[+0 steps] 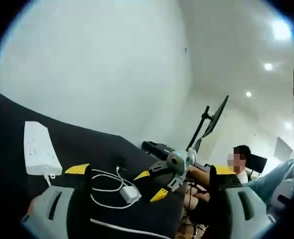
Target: Connect the charging cable to the phone, plug the charger into the socket, and turn on the power strip switch to charge the phone.
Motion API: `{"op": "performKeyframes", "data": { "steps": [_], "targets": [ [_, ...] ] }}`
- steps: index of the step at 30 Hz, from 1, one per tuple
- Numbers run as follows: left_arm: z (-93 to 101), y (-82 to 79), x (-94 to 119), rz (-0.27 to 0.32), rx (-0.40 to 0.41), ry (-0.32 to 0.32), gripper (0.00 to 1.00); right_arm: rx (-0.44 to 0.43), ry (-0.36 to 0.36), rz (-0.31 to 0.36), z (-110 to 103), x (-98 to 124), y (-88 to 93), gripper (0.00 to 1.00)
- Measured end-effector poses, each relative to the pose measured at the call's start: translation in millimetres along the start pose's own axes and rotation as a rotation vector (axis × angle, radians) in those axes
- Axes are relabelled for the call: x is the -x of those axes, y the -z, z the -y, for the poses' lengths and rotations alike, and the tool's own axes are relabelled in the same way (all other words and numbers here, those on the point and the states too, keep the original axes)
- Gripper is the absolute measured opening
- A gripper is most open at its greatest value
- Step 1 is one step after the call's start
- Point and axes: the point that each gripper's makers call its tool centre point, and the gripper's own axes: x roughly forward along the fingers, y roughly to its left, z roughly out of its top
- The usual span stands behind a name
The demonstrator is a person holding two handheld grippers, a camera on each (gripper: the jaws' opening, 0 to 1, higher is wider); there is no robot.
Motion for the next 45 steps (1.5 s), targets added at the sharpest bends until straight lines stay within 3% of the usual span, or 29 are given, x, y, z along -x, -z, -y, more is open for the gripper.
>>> {"op": "performKeyframes", "data": {
  "steps": [3,5,7,12,14,18,24,27,29,31,33,35,39,45],
  "targets": [
    [-2.8,4.5,3,-0.003,0.02,0.008,0.9,0.023,-0.041,0.006,-6,-8,-4.8,0.52],
    [-6.9,9.9,2,-0.019,0.017,-0.003,0.88,0.026,-0.055,-0.113,-7,-10,11.7,0.53],
    [-12.0,14.5,1,-0.031,0.013,-0.019,0.86,0.032,-0.06,-0.167,-7,-9,20.2,0.54],
    [-21.9,26.4,-3,-0.057,0.014,-0.038,0.83,0.033,-0.102,-0.162,-20,-1,21.1,0.55],
    [-24.3,30.4,-6,-0.071,0.012,-0.044,0.82,0.017,-0.121,-0.164,-26,5,22.7,0.49],
    [-27.6,37.4,-14,-0.096,-0.002,-0.053,0.8,0.026,-0.133,-0.151,-38,12,22.6,0.49],
    [-33.1,65.3,-42,-0.241,-0.154,-0.094,0.67,0.029,-0.157,-0.154,-55,14,29.8,0.49],
    [-39.6,72.1,-57,-0.288,-0.25,-0.117,0.61,-0.044,-0.161,-0.052,-52,22,13.3,0.49],
    [-44.8,75.5,-63,-0.322,-0.325,-0.127,0.56,-0.063,-0.069,0.053,-28,28,-6.6,0.42],
    [-47.9,73.7,-69,-0.31,-0.32,-0.129,0.5,-0.06,0.061,0.148,1,33,-25.8,0.36],
    [-48.8,70.0,-72,-0.279,-0.257,-0.125,0.49,-0.073,0.121,0.162,14,31,-34.5,0.36],
    [-52.0,68.4,-69,-0.264,-0.237,-0.131,0.49,-0.071,0.134,0.077,28,25,-30.8,0.35],
    [-57.4,67.8,-57,-0.242,-0.231,-0.157,0.48,-0.04,0.07,-0.123,18,2,-23.3,0.34],
    [-59.8,67.1,-39,-0.223,-0.224,-0.168,0.47,-0.048,0.033,-0.33,14,-21,-19.1,0.34]
  ]
}}
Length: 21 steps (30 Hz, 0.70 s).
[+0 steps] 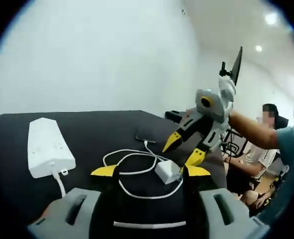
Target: Connect the charging cable to the phone, plug the charger into the socket, and turn on the power strip switch to charge the phone.
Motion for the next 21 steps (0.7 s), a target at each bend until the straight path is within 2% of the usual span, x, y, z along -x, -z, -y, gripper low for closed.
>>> {"op": "performKeyframes", "data": {
  "steps": [1,7,10,13,15,21],
  "targets": [
    [0.3,2.4,6,0.001,-0.006,-0.009,0.47,-0.016,-0.025,-0.046,-4,-4,1.6,0.34],
    [-4.8,6.3,23,0.024,0.005,-0.018,0.45,-0.022,-0.029,-0.202,-1,-19,12.1,0.3],
    [-8.5,7.7,28,0.036,0.015,-0.022,0.44,-0.008,-0.022,-0.244,-1,-29,17.9,0.3],
    [-10.2,8.5,32,0.044,0.021,-0.025,0.43,-0.002,-0.017,-0.247,-1,-28,18.6,0.3],
    [-10.2,8.9,33,0.046,0.023,-0.026,0.43,0.008,-0.01,-0.225,-1,-26,18.7,0.3],
    [-11.1,9.6,34,0.054,0.035,-0.027,0.42,0.065,0.03,-0.108,-1,-22,14.6,0.3]
  ]
}}
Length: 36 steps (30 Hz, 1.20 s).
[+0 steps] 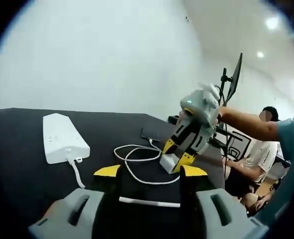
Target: Connect the charging cable to the phone, plug the charger into the socket, and turn on the power strip switch to charge the phone.
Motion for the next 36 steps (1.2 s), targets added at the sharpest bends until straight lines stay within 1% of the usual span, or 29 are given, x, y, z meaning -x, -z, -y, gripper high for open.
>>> {"op": "performKeyframes", "data": {
  "steps": [1,2,3,4,5,6,8,11,12,13,14,15,16,17,19,20,21,22,25,26,27,28,30,31,32,33,34,35,36],
  "targets": [
    [0.5,0.1,0,0.0,0.002,0.001,0.42,0.011,0.009,0.011,0,0,-0.9,0.29],
    [1.3,0.3,0,0.0,0.002,0.001,0.41,0.056,0.032,0.045,-1,3,-2.4,0.29],
    [1.6,0.4,0,-0.001,0.0,0.001,0.41,0.063,0.042,0.055,0,3,-3.2,0.29],
    [1.6,0.8,0,-0.003,-0.003,-0.002,0.41,0.076,0.075,0.079,2,5,-4.4,0.29],
    [1.5,1.0,-1,-0.004,-0.003,-0.003,0.41,0.1,0.09,0.089,3,6,-5.3,0.29],
    [1.3,0.9,-1,-0.006,-0.001,-0.004,0.41,0.107,0.131,0.126,6,8,-8.6,0.29],
    [1.2,0.2,-2,-0.004,0.008,-0.005,0.41,0.111,0.182,0.186,6,13,-15.1,0.29],
    [1.8,-2.5,-4,0.002,0.022,-0.009,0.4,0.16,0.296,0.322,18,28,-31.6,0.29],
    [2.3,-3.4,-4,0.003,0.026,-0.009,0.4,0.16,0.322,0.353,19,32,-35.5,0.29],
    [3.6,-4.8,-5,0.005,0.031,-0.008,0.4,0.191,0.346,0.386,18,36,-38.8,0.29],
    [4.6,-5.9,-6,0.007,0.032,-0.007,0.4,0.204,0.379,0.399,21,39,-40.2,0.29],
    [5.7,-7.6,-7,0.008,0.032,-0.005,0.4,0.253,0.418,0.401,21,41,-40.8,0.28],
    [6.3,-8.6,-8,0.006,0.029,-0.004,0.39,0.281,0.442,0.399,21,42,-41.0,0.28],
    [7.3,-10.0,-9,0.004,0.023,-0.004,0.39,0.317,0.503,0.415,24,45,-45.2,0.28],
    [8.0,-12.6,-10,0.004,0.017,-0.005,0.39,0.373,0.53,0.428,23,48,-48.8,0.28],
    [8.9,-14.4,-11,0.007,0.017,-0.006,0.38,0.397,0.563,0.443,24,54,-52.9,0.28],
    [10.4,-16.7,-11,0.011,0.018,-0.005,0.37,0.44,0.583,0.457,21,58,-57.1,0.28],
    [13.5,-21.1,-13,0.02,0.026,0.006,0.37,0.495,0.609,0.453,18,62,-60.8,0.28],
    [22.8,-32.0,-20,0.033,0.039,0.041,0.38,0.62,0.659,0.461,6,72,-70.0,0.28],
    [29.1,-35.9,-24,0.032,0.048,0.074,0.39,0.647,0.674,0.459,2,77,-72.4,0.28],
    [33.5,-38.1,-27,0.029,0.061,0.099,0.4,0.675,0.692,0.473,-1,81,-75.9,0.28],
    [37.6,-40.2,-30,0.027,0.069,0.126,0.43,0.701,0.689,0.484,-6,83,-77.9,0.28],
    [46.5,-45.7,-37,0.023,0.102,0.189,0.51,0.7,0.696,0.507,-13,92,-81.0,0.28],
    [53.2,-51.1,-40,0.031,0.122,0.237,0.53,0.717,0.702,0.525,-19,97,-84.5,0.28],
    [56.9,-54.9,-42,0.039,0.14,0.263,0.56,0.721,0.705,0.533,-22,100,-85.7,0.28],
    [62.8,-57.2,-45,0.029,0.151,0.305,0.57,0.737,0.715,0.547,-26,105,-87.7,0.28],
    [64.7,-58.9,-47,0.023,0.163,0.319,0.58,0.76,0.729,0.557,-29,108,-90.0,0.28],
    [65.1,-58.9,-51,-0.009,0.167,0.339,0.59,0.776,0.737,0.566,-33,112,-90.4,0.28],
    [69.3,-58.6,-53,-0.029,0.173,0.368,0.57,0.786,0.744,0.577,-37,114,-92.1,0.28]
  ]
}}
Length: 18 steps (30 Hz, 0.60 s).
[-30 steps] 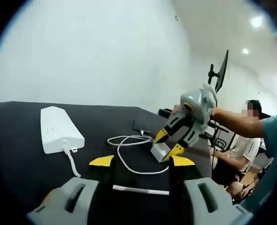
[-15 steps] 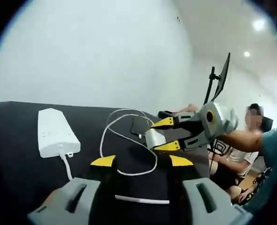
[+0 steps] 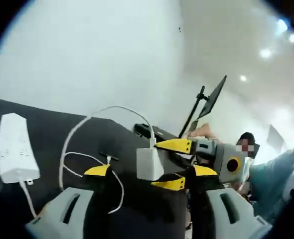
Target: Connect the charging cable to the phone, plug the charger into the socket, and turn on the power strip switch to charge the phone.
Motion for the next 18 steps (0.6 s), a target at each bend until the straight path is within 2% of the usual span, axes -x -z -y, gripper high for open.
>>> {"op": "performKeyframes", "data": {
  "steps": [3,4,7,11,13,14,16,18],
  "targets": [
    [3.4,-1.8,-11,-0.022,0.002,0.026,0.52,0.009,0.012,0.027,2,3,-3.1,0.28],
    [8.5,-0.4,-14,-0.041,-0.017,0.057,0.49,0.008,0.016,0.034,3,4,-4.8,0.28],
    [9.8,-0.5,-21,-0.052,-0.033,0.062,0.29,0.014,0.025,0.052,2,6,-10.8,0.27],
    [18.2,3.6,-26,-0.076,-0.072,0.094,0.22,0.013,0.021,0.052,1,6,-10.1,0.27],
    [17.4,3.9,-26,-0.079,-0.102,0.089,0.21,0.015,0.024,0.058,1,5,-7.8,0.27],
    [16.0,3.2,-26,-0.082,-0.085,0.088,0.2,0.016,0.023,0.059,2,5,-7.9,0.28],
    [15.4,2.2,-25,-0.079,-0.077,0.087,0.19,-0.044,0.003,0.095,3,6,-10.5,0.28],
    [8.2,-0.4,-22,-0.072,-0.106,0.046,0.19,-0.178,0.013,0.157,12,11,-12.7,0.29]
  ]
}}
